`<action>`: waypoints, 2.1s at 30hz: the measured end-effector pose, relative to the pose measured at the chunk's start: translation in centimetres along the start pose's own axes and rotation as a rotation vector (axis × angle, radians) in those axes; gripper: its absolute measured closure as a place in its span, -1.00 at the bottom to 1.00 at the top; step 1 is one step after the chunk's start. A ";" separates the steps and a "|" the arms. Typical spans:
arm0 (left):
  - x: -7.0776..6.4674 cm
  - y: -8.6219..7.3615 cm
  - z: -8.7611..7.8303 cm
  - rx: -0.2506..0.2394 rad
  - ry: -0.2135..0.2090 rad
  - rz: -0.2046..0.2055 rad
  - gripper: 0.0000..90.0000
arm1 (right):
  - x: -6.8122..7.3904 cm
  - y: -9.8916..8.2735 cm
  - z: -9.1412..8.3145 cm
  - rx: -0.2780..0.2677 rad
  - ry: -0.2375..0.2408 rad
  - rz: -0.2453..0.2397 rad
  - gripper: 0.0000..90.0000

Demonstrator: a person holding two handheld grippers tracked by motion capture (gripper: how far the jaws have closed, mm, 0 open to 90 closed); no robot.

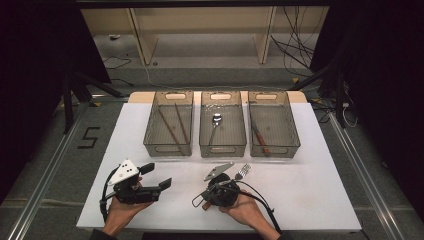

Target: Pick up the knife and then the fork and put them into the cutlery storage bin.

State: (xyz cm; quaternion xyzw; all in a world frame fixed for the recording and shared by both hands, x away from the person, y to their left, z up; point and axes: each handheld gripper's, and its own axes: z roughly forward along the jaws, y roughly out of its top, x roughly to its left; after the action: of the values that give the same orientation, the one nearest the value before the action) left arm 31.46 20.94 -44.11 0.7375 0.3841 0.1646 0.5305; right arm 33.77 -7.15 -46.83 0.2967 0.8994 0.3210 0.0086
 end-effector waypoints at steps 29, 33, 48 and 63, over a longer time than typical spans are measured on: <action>-0.1 0.0 0.1 0.007 -0.002 0.004 -0.65 | -0.5 0.2 1.1 0.081 -0.015 -0.026 1.00; 0.0 0.0 0.1 0.004 0.002 -0.004 -0.65 | -0.1 -0.2 0.7 0.109 -0.010 -0.050 1.00; -0.1 0.0 0.1 0.003 0.000 -0.002 -0.65 | -1.4 -4.3 -3.6 0.197 -0.054 -0.023 1.00; -0.1 0.0 0.1 0.007 -0.001 0.000 -0.65 | -4.7 -7.3 -7.1 0.228 -0.166 0.070 1.00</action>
State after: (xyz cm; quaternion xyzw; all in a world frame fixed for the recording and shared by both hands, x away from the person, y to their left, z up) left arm 31.48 20.84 -44.14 0.7395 0.3845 0.1628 0.5280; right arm 32.40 -18.25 -46.28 0.3523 0.9153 0.1912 0.0380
